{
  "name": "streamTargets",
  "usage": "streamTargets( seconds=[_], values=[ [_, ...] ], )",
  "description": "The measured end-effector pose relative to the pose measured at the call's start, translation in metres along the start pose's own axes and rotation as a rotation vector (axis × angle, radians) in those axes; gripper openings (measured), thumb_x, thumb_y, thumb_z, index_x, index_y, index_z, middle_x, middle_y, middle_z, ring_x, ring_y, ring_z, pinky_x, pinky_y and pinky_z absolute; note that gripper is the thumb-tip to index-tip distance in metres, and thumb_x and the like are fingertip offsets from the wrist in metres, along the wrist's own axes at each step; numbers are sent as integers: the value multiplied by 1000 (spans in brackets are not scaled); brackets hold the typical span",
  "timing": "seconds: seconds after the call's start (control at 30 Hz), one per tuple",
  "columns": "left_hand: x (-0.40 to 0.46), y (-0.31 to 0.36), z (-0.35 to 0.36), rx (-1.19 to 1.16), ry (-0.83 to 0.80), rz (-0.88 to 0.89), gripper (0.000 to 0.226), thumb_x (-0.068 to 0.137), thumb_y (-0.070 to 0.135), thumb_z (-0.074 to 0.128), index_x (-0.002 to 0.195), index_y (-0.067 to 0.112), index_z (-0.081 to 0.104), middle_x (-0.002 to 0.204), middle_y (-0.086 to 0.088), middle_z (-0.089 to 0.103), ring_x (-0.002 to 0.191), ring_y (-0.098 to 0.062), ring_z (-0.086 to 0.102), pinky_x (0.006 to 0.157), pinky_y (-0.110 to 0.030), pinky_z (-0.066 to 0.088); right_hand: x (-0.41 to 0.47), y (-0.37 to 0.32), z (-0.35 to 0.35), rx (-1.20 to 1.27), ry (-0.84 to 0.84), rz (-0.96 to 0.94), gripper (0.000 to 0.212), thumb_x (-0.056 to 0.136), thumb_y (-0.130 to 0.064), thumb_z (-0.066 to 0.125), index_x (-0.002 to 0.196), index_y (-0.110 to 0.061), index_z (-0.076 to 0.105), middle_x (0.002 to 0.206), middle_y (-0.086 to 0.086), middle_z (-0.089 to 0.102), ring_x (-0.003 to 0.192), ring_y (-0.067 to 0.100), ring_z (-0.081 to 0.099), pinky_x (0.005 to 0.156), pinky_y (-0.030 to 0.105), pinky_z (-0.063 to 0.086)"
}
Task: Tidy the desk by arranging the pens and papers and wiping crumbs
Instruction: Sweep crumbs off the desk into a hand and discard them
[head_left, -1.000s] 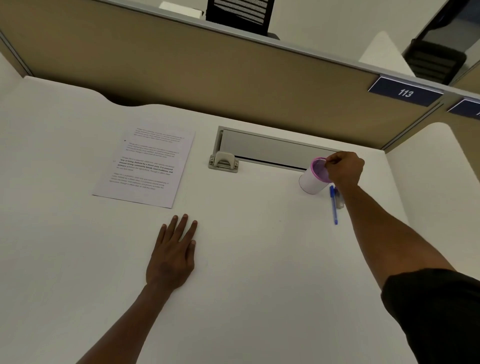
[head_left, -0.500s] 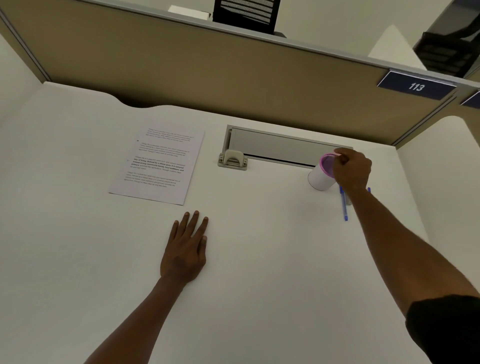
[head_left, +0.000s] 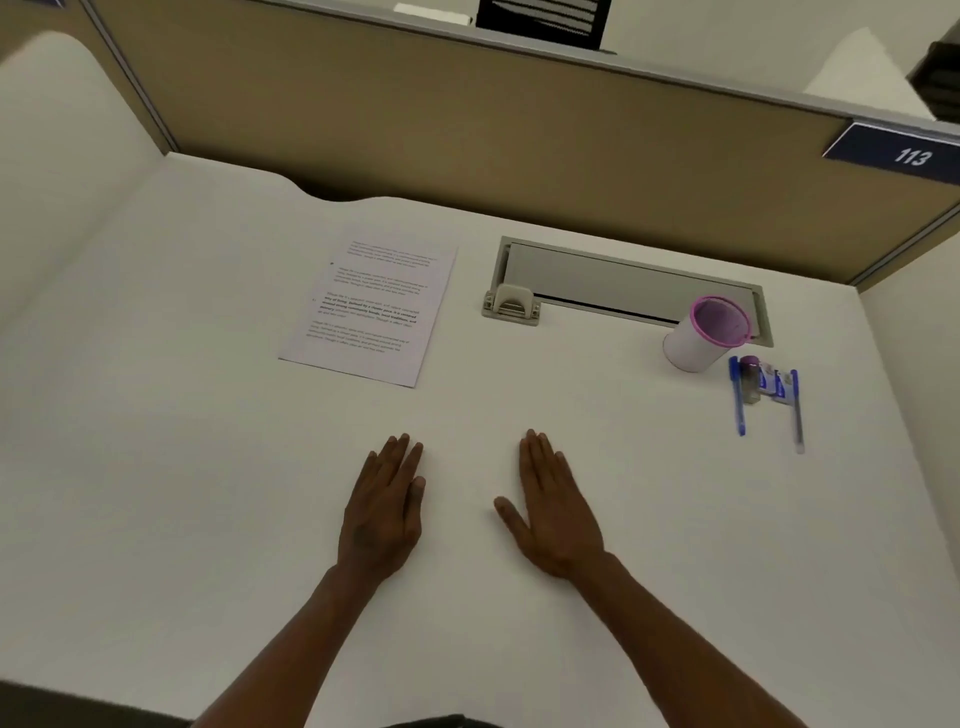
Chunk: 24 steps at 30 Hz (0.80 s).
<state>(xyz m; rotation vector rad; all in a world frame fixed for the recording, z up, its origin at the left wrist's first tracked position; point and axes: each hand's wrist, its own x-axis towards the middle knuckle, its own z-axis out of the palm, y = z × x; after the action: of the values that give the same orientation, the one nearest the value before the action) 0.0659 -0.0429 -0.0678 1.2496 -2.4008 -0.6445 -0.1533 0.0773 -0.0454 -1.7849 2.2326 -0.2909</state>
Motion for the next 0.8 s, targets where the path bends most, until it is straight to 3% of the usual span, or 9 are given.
streamTargets(
  seconds=[0.1, 0.2, 0.3, 0.4, 0.5, 0.67, 0.73, 0.8],
  values=[
    [-8, -7, 2, 3, -15, 36, 49, 104, 32, 30, 151, 20, 37, 160, 2, 31, 151, -10, 19, 124, -33, 18, -11, -22, 1, 157, -23, -68, 77, 98, -57, 27, 154, -16, -7, 162, -4, -9, 148, 7, -7, 121, 27, 4],
    [-6, -7, -1, -43, 25, -21, 49, 103, 29, 32, 150, 17, 39, 159, 2, 32, 150, -10, 22, 123, -30, 17, 17, 10, -18, 339, 196, 184, 73, 98, -51, 36, 155, -16, 7, 163, -4, 6, 148, 6, 7, 120, 26, 11],
    [-7, -6, -3, -60, 44, -15, 47, 103, 28, 32, 147, 14, 44, 155, 1, 39, 148, -11, 26, 123, -30, 18, 57, 50, -36, 197, 125, 333, 80, 94, -59, 25, 154, -10, 5, 163, 3, 2, 150, 15, -1, 121, 32, 3],
    [-10, -5, -8, -95, 36, -6, 46, 104, 28, 31, 145, 16, 47, 152, 8, 41, 146, -7, 30, 122, -27, 19, 68, 41, -19, 30, 14, 273, 83, 93, -64, 15, 153, -7, 1, 162, 9, -6, 149, 19, -10, 121, 35, -3],
    [-25, -10, -18, -139, 38, 1, 45, 103, 29, 33, 144, 17, 48, 151, 7, 45, 145, -4, 31, 121, -29, 25, 39, -13, 11, -18, -22, 111, 81, 96, -60, 16, 153, -6, -1, 162, 9, -8, 149, 18, -13, 122, 36, -1],
    [-64, -18, -34, -212, 14, -27, 46, 103, 30, 35, 147, 20, 45, 154, 8, 41, 146, -2, 28, 119, -34, 28, -26, -87, 23, 93, -137, -251, 73, 101, -51, 29, 154, -11, -2, 163, 1, -8, 149, 11, -9, 122, 33, 4],
    [-76, -17, -44, -239, 50, -47, 46, 103, 32, 36, 146, 20, 45, 154, 9, 40, 146, -3, 28, 120, -33, 27, -24, -81, 17, 217, -63, -219, 70, 100, -49, 31, 154, -12, 5, 163, -1, 0, 149, 9, 1, 121, 30, 10],
    [-87, -20, -54, -254, 83, -101, 49, 102, 37, 36, 148, 21, 43, 155, 9, 39, 147, -4, 26, 122, -33, 24, -3, -59, 13, 259, 100, -20, 71, 99, -52, 30, 154, -10, 12, 162, 1, 9, 149, 10, 7, 121, 30, 13]
  ],
)
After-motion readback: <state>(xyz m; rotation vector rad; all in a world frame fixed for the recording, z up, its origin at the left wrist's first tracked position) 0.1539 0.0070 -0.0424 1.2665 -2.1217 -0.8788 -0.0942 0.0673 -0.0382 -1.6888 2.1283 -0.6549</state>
